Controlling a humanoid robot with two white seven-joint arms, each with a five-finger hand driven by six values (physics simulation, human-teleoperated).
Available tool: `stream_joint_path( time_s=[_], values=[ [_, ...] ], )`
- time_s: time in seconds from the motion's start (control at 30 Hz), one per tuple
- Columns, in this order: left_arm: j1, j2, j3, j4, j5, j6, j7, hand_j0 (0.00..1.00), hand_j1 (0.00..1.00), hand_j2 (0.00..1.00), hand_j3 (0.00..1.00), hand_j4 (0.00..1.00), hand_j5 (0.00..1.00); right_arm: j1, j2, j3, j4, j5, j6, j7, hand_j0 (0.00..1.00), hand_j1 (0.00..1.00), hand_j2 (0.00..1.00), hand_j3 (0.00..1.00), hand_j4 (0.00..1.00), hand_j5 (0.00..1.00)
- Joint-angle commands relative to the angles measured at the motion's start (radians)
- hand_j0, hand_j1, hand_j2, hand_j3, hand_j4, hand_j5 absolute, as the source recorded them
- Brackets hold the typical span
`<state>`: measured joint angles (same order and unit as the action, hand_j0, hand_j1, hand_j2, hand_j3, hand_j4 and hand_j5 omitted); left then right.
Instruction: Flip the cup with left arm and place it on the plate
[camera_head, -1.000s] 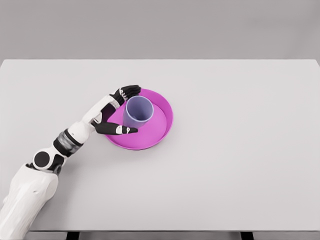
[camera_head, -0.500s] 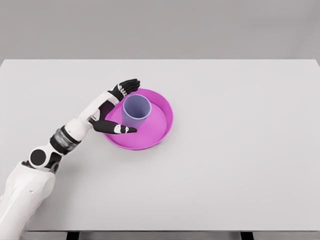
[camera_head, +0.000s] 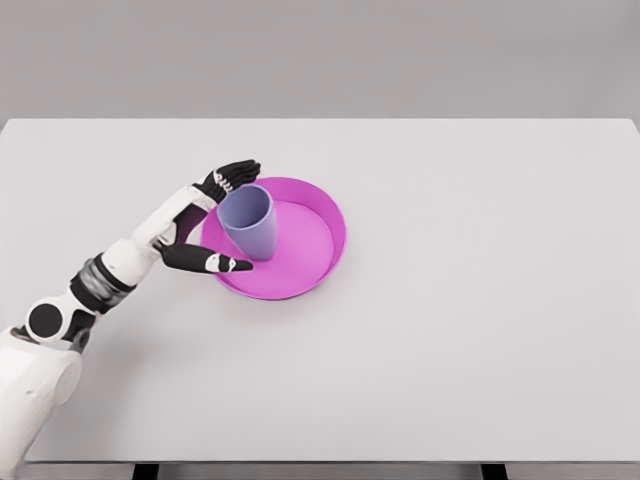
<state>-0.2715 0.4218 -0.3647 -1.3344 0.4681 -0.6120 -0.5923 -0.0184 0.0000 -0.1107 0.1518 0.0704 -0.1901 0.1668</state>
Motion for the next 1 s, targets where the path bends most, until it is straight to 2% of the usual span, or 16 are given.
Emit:
stream_joint_path(
  time_s=[0.0,0.2,0.3,0.43,0.57,0.67,0.73,0.8,0.87,0.97],
  values=[
    [0.000,0.011,0.003,-0.015,0.007,0.001,0.000,1.00,1.00,1.00,1.00,1.00,1.00,0.000,0.000,0.000,0.000,0.000,0.000,0.000,1.00,1.00,1.00,1.00,1.00,1.00],
    [0.009,0.012,0.003,-0.023,0.011,0.001,0.000,1.00,1.00,1.00,1.00,1.00,1.00,0.000,0.000,0.000,0.000,0.000,0.000,0.000,1.00,1.00,1.00,1.00,1.00,1.00],
    [0.020,0.018,0.024,-0.054,0.009,0.001,0.000,1.00,1.00,1.00,1.00,1.00,1.00,0.000,0.000,-0.001,0.000,0.000,0.000,0.000,1.00,1.00,1.00,1.00,1.00,1.00],
    [0.035,0.080,0.056,-0.111,0.007,0.001,0.002,1.00,1.00,1.00,1.00,1.00,1.00,0.000,0.000,-0.001,0.000,0.000,0.000,0.000,1.00,1.00,1.00,1.00,1.00,1.00],
    [0.072,0.193,0.108,-0.166,0.004,0.001,0.002,1.00,1.00,1.00,1.00,1.00,1.00,0.000,0.000,0.000,0.000,0.000,0.000,0.000,1.00,1.00,1.00,1.00,1.00,1.00],
    [0.133,0.282,0.179,-0.200,0.001,0.001,0.000,1.00,1.00,1.00,1.00,1.00,1.00,0.000,0.000,0.000,0.000,0.000,0.000,0.000,1.00,1.00,1.00,1.00,1.00,1.00],
    [0.164,0.342,0.202,-0.224,-0.002,0.001,-0.001,1.00,1.00,1.00,1.00,1.00,1.00,0.000,0.000,0.000,0.000,0.000,0.000,0.000,1.00,1.00,1.00,1.00,1.00,1.00],
    [0.176,0.357,0.205,-0.232,-0.005,0.001,-0.011,1.00,1.00,1.00,1.00,1.00,1.00,0.000,0.000,-0.001,0.000,0.000,0.000,0.000,1.00,1.00,1.00,1.00,1.00,1.00],
    [0.181,0.356,0.243,-0.232,-0.046,0.001,-0.019,1.00,1.00,1.00,1.00,1.00,1.00,0.000,0.000,0.000,0.000,0.000,0.000,0.000,1.00,1.00,1.00,1.00,1.00,1.00],
    [0.179,0.350,0.247,-0.232,-0.052,0.001,-0.019,1.00,1.00,1.00,1.00,1.00,1.00,0.000,0.000,0.000,0.000,0.000,0.000,0.000,1.00,1.00,1.00,1.00,1.00,1.00]
  ],
)
